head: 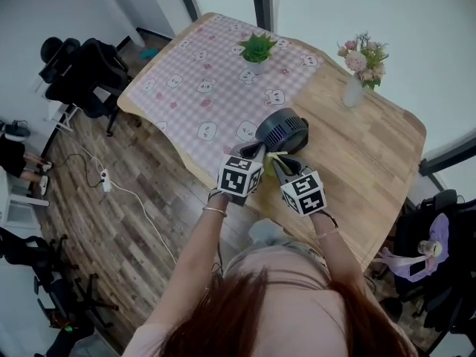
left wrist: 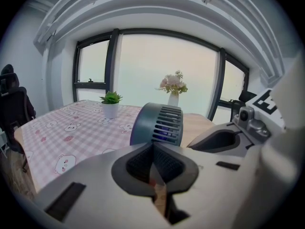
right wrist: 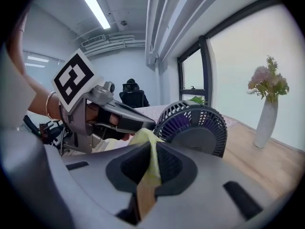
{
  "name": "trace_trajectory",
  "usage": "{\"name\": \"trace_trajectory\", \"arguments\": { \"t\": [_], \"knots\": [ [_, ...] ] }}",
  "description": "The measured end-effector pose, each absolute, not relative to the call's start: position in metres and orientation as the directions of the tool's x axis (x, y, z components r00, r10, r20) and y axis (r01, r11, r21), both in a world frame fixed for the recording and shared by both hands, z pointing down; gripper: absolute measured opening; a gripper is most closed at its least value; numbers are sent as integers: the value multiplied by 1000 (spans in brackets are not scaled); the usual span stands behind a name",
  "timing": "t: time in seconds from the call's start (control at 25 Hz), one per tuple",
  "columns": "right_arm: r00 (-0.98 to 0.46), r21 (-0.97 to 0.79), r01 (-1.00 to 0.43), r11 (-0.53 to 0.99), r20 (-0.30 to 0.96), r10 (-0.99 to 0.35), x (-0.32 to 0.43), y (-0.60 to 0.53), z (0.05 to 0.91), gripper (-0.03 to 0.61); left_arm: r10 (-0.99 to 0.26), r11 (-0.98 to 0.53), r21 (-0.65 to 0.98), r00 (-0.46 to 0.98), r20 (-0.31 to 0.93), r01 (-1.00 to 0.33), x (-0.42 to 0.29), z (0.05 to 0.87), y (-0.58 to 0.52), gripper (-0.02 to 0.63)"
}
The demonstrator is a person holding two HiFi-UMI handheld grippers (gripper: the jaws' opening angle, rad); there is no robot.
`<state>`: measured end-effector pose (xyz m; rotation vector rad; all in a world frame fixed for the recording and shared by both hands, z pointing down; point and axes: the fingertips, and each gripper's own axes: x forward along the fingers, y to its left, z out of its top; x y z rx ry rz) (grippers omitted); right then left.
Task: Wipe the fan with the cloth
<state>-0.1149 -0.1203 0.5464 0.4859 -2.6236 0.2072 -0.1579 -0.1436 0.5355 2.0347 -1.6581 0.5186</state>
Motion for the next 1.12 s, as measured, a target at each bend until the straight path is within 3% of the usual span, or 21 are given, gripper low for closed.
{"name": "trace_trajectory", "arguments": {
  "t": [0.6, 1.12],
  "knots": [
    [-798, -57, -452, 890, 471, -376, -97, -143, 548, 32, -802, -188, 115, 220, 556, -975, -158, 534, -144, 11],
    [-730, -131, -613, 779, 471, -495, -72, -172, 555, 31, -800, -201, 122, 235, 552, -972, -158, 536, -144, 11]
  ]
}}
